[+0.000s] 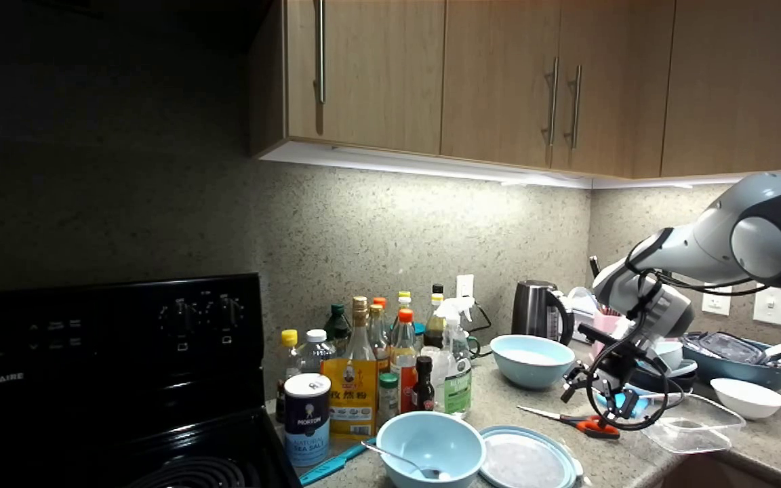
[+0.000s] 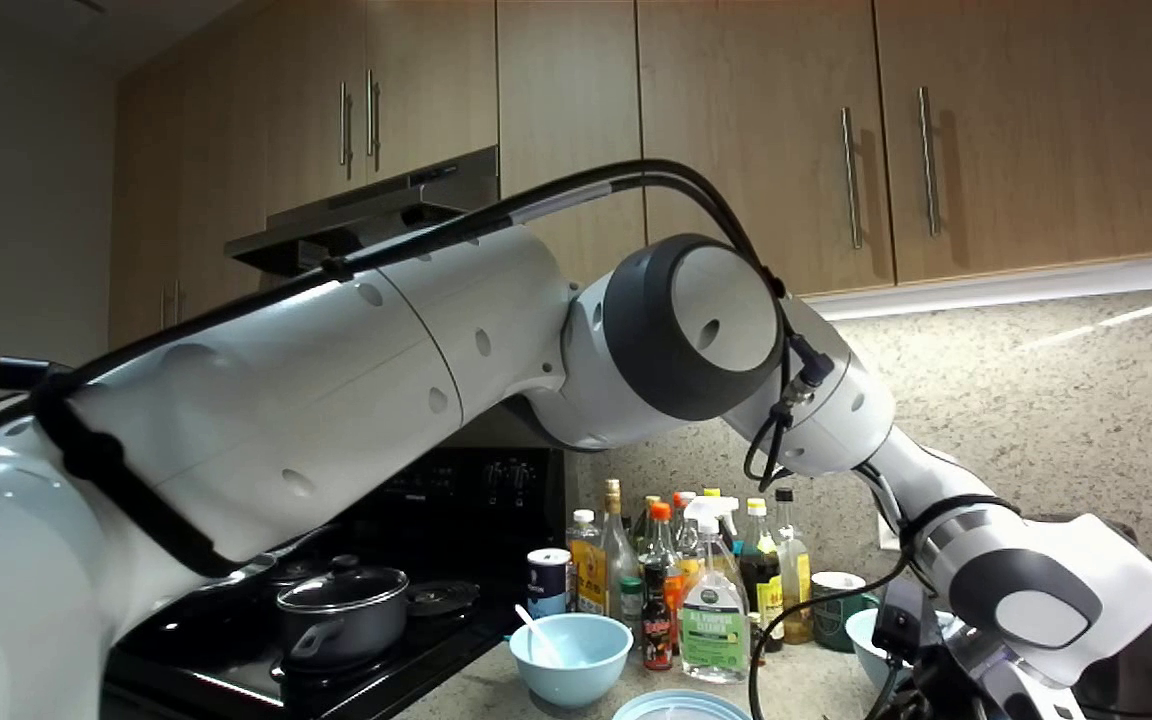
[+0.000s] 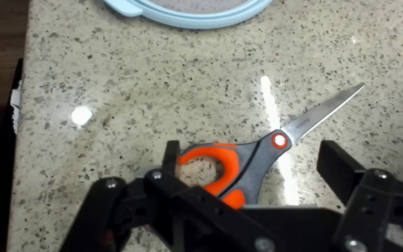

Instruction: Put the pair of scissors onto the lid on the left

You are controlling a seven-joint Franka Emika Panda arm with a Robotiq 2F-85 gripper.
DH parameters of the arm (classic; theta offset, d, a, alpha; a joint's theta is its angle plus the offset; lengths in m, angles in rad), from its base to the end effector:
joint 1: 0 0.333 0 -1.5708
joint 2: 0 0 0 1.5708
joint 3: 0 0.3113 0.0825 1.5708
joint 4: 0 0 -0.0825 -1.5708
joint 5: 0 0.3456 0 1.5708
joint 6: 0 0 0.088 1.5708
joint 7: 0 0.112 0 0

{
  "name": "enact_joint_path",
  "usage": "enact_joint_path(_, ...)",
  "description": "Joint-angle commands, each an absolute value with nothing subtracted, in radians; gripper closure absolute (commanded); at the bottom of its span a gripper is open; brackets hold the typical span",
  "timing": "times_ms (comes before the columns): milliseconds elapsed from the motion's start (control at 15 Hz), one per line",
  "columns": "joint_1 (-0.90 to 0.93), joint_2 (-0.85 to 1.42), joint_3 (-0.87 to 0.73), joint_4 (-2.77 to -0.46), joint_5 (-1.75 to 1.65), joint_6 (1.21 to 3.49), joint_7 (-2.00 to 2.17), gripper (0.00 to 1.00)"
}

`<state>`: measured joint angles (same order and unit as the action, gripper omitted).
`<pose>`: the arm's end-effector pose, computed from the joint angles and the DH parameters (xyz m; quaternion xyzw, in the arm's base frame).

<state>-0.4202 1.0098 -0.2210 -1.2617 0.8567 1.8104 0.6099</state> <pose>0.5966 -0.3182 0.1509 -0.6592 0.6700 0.1947 0.2804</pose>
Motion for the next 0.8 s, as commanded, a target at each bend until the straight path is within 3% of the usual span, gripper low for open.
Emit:
enact_joint_path(0,-0.444,1.053,-0.205,-1.192,0.851,1.776,0.671,0.00)
enact_joint_path(733,-0.481,1.203,-0.150,-0.981,0.848,1.666,0.815,0.00)
